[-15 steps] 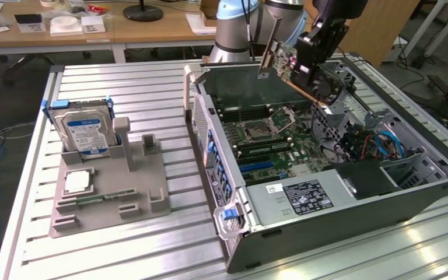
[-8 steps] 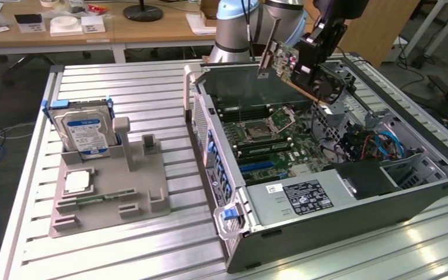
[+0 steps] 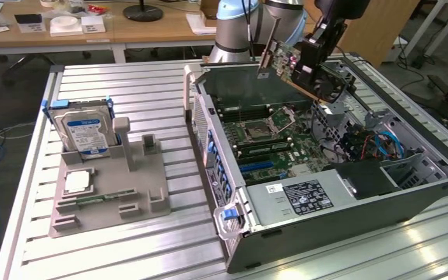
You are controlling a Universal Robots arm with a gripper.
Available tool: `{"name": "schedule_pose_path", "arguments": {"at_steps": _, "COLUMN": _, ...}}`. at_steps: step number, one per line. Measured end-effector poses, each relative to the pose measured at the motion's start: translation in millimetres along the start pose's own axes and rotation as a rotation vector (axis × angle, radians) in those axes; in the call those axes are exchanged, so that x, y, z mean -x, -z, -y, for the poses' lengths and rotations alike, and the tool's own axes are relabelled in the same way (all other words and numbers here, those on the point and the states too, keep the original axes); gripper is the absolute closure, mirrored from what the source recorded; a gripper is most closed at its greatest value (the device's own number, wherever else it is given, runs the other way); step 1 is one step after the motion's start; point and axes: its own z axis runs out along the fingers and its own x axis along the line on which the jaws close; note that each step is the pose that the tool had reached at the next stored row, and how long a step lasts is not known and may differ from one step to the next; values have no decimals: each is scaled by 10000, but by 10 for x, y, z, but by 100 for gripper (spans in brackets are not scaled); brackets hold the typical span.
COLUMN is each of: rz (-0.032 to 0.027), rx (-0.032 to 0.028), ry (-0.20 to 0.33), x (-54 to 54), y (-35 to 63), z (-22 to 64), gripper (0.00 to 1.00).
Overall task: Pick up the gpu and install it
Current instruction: 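Insert the gpu into the slot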
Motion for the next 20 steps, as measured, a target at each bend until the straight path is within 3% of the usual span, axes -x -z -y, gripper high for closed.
{"name": "schedule_pose_path", "arguments": {"at_steps": 9, "rz": -27, "rx": -36, "ry": 1123, "x": 12, "y": -5, "z": 8, "gripper": 72}}
{"name": "schedule_pose_path", "arguments": {"at_steps": 20, "rz": -50, "rx": -67, "ry": 2075, "x": 39, "y": -10, "z": 27, "gripper": 72}}
